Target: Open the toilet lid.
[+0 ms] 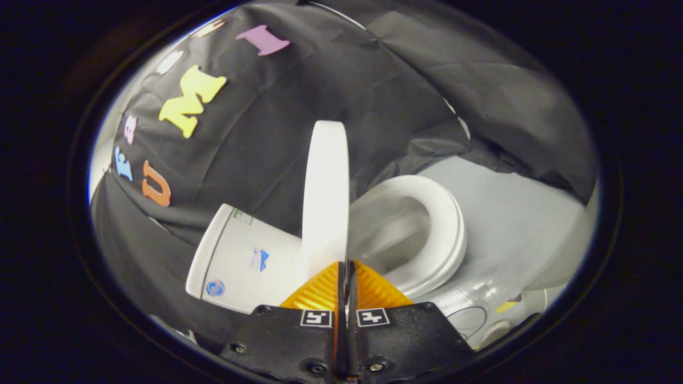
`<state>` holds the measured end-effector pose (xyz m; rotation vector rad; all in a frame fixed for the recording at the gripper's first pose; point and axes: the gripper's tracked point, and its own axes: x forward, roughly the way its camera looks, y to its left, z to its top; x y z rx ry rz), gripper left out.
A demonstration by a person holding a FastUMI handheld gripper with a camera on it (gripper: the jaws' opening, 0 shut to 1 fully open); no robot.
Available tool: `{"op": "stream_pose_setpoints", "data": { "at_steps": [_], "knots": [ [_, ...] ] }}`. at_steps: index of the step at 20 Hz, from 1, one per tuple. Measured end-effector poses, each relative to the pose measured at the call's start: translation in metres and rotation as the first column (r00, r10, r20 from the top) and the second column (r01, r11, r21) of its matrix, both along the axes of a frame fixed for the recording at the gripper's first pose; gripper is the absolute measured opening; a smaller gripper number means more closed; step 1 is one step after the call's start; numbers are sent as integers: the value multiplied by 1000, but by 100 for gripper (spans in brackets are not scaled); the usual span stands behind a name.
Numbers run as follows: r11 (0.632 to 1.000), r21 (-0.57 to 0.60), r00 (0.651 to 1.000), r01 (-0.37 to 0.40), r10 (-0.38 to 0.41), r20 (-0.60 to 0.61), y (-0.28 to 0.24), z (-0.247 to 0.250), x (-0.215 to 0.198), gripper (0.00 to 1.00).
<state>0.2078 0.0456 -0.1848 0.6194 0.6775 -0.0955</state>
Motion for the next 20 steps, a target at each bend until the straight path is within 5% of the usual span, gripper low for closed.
{"op": "stream_pose_setpoints", "data": {
  "at_steps": [20],
  "knots": [
    [981,-169,996,-90,92,2,78,48,7,6]
  ]
}}
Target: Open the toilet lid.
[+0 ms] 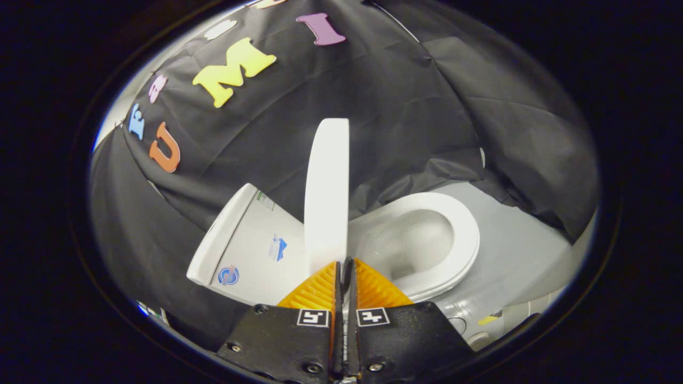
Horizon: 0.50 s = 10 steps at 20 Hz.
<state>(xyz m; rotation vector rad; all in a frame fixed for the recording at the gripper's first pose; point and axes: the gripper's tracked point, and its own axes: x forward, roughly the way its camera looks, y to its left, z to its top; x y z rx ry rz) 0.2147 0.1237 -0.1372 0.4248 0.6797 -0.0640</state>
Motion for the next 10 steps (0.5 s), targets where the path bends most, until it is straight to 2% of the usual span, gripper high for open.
{"op": "stream_pose_setpoints", "data": {
  "at_steps": [3,10],
  "knots": [
    [999,-33,1000,-16,16,10,16,7,3,6],
    [983,-151,993,-104,110,31,62,20,10,6]
  ]
}}
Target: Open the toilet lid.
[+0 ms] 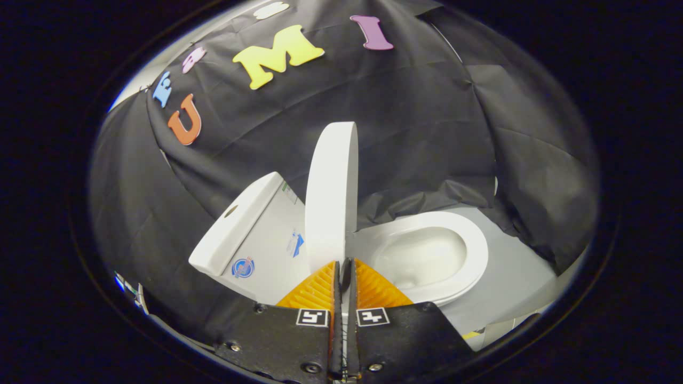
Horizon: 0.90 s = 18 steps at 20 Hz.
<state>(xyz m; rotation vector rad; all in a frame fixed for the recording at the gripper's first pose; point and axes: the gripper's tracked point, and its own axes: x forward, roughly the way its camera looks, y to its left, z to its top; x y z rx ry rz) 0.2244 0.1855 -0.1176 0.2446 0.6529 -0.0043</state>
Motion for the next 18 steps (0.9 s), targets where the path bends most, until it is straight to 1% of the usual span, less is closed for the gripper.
{"op": "stream_pose_setpoints", "data": {
  "at_steps": [6,9,15,18],
  "knots": [
    [994,-96,998,-55,57,18,33,2,4,6],
    [992,-119,999,-51,53,11,44,4,7,6],
    [977,-188,995,-97,103,21,78,3,8,7],
    [975,-191,992,-117,122,14,87,3,9,7]
  ]
}}
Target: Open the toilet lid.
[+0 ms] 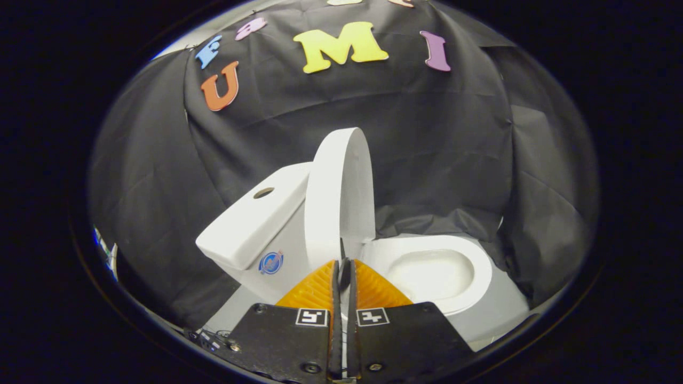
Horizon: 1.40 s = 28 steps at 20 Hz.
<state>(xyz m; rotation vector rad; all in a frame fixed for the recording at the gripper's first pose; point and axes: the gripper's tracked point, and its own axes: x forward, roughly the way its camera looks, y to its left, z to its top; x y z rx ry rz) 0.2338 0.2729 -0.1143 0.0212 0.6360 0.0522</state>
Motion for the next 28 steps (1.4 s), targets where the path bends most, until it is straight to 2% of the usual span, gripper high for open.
{"op": "stream_pose_setpoints", "data": {
  "at_steps": [16,21,28],
  "knots": [
    [995,-84,999,-53,54,3,42,-7,8,7],
    [985,-152,996,-85,88,16,56,-13,10,7],
    [976,-188,993,-107,114,29,66,-21,9,7]
  ]
}}
